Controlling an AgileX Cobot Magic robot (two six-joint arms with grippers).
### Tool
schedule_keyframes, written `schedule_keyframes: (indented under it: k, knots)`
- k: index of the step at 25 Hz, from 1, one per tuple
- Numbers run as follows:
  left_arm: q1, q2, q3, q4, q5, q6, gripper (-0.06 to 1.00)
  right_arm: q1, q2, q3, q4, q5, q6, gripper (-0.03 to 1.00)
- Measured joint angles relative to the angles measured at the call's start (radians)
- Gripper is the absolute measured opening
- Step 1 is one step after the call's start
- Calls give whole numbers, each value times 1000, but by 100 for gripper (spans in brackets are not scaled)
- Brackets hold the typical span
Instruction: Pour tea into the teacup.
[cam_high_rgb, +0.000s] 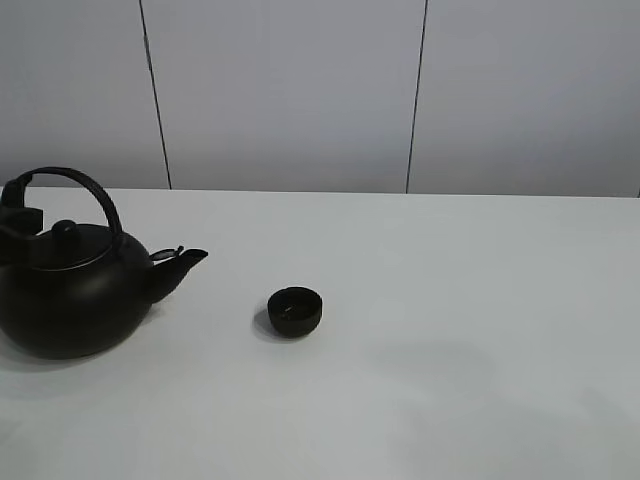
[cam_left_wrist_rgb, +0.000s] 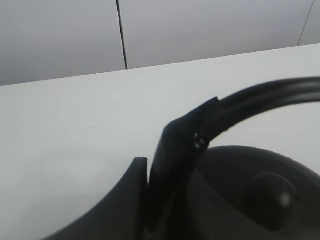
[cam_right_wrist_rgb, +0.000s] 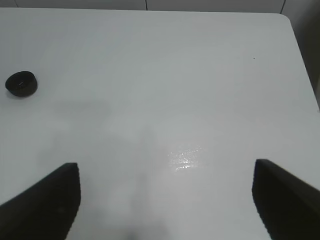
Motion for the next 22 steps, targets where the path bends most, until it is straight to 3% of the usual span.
schedule_keyframes:
  k: [7,22]
  knots:
    - [-8,-86,-68,43,73,8,12,0,0,0,0,0,0,64]
    - [-152,-97,-178,64,216,8,12,0,0,0,0,0,0,64]
